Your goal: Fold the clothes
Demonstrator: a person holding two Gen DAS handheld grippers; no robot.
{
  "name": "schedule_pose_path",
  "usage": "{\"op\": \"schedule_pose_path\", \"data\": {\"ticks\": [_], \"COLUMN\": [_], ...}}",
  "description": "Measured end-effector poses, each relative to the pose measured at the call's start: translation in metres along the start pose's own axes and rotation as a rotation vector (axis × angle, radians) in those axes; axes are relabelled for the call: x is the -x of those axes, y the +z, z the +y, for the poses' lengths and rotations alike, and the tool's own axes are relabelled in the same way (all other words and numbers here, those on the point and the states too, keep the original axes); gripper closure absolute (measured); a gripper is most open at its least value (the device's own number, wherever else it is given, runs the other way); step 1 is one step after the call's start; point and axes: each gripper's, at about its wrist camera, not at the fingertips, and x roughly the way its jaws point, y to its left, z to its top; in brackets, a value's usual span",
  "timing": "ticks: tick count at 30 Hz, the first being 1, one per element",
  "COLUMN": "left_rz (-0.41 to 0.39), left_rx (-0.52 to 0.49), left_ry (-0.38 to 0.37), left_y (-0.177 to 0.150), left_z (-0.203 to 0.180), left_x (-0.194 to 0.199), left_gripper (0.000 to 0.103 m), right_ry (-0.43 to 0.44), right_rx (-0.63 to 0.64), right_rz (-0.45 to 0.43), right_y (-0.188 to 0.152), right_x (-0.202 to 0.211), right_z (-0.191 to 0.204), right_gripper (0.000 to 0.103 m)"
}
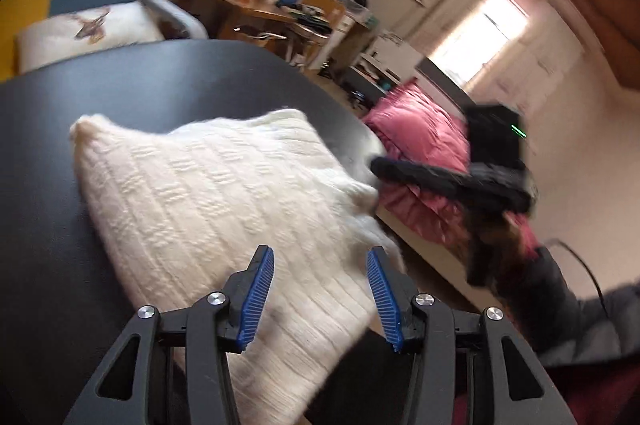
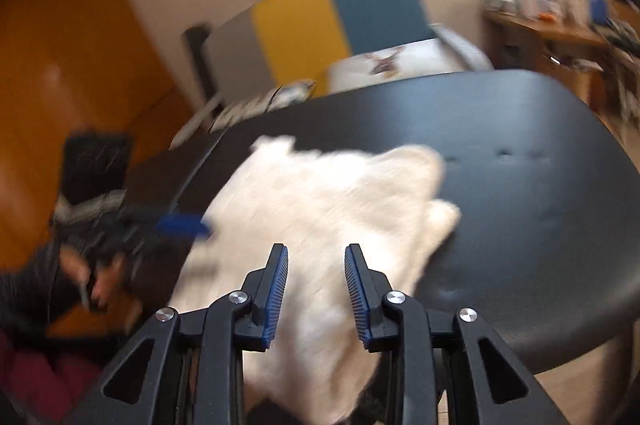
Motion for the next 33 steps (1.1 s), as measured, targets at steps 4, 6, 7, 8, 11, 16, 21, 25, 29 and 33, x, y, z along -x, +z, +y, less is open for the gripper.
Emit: {"op": "schedule_pose_path", "data": {"ticks": [4, 6, 7, 8, 11, 16, 21, 25, 29, 33], "left_rz": [0.06, 0.145, 0.157, 0.168, 0.184, 0.148, 0.118, 0.093, 0.043, -0.088], "left_rx": [0.003, -0.069, -0.104, -0.139, -0.108, -0.124, -0.049, -0.003, 0.131, 0.154], "left_ry": [0.048, 0.083, 0.097, 0.111, 0.027, 0.042, 0.085, 0.172, 0.154, 0.117], "left_y": [-0.016, -0.036, -0.044, -0.051, -0.052, -0.038, -0.031, -0.031, -0.031, -0.011], "left_z": [0.002, -0.009, -0.014, -0.019, -0.028, -0.036, -0.021, -0.005, 0.018, 0.021], "left_x": [-0.028, -0.044, -0.05, -0.055, -0.054, -0.052, -0.058, -0.049, -0.023, 0.022], "left_gripper": [0.054, 0.054, 0.053, 0.053, 0.054, 0.053, 0.054, 0.054, 0.054, 0.052], "right_ry": [-0.158, -0.174, -0.15, -0.135, -0.136, -0.138, -0.165, -0.152, -0.09, -0.031], "right_rx": [0.072, 0.064, 0.014, -0.028, -0.074, -0.083, -0.056, -0.028, 0.027, -0.015], "right_rz": [0.285, 0.327, 0.337, 0.353, 0.362, 0.269, 0.241, 0.246, 0.286, 0.141], "right_y": [-0.047, -0.07, -0.078, -0.086, -0.097, -0.08, -0.051, -0.022, 0.002, 0.047], "right_x": [-0.036, -0.043, -0.044, -0.046, -0.044, -0.031, -0.036, -0.052, -0.048, -0.011], "right_z": [0.006, 0.0, -0.006, -0.013, -0.018, -0.016, -0.015, -0.009, -0.007, -0.019], "right_gripper": [0.075, 0.074, 0.073, 0.073, 0.073, 0.073, 0.073, 0.073, 0.073, 0.073]}}
